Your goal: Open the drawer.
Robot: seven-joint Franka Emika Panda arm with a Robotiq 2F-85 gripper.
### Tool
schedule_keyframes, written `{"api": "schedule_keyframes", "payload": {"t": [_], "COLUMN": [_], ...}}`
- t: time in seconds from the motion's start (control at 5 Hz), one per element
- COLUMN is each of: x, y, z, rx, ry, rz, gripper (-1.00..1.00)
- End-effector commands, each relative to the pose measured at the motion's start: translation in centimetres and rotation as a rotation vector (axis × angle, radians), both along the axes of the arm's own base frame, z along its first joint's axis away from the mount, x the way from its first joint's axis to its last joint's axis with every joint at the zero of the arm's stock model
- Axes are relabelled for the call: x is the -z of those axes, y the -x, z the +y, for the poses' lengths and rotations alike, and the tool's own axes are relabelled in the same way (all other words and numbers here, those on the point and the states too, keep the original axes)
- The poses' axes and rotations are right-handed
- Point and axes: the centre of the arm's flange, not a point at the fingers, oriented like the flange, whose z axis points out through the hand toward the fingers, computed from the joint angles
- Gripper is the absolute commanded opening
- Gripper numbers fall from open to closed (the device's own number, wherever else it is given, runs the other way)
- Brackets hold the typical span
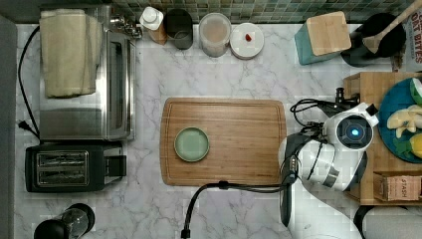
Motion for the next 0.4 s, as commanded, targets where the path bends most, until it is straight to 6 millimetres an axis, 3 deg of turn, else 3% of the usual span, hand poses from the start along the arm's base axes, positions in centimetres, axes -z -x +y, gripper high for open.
{"api": "schedule_keyframes", "payload": {"t": [0.2, 0.4], "x": [2.9, 2.7], "y": [-1.0, -1.6], "z": [3.6, 7.3], "rx": [-0.115, -0.163], "ry": [-0.098, -0.136], "rz": [0.038, 0.01], "gripper": [1.0, 1.0]}}
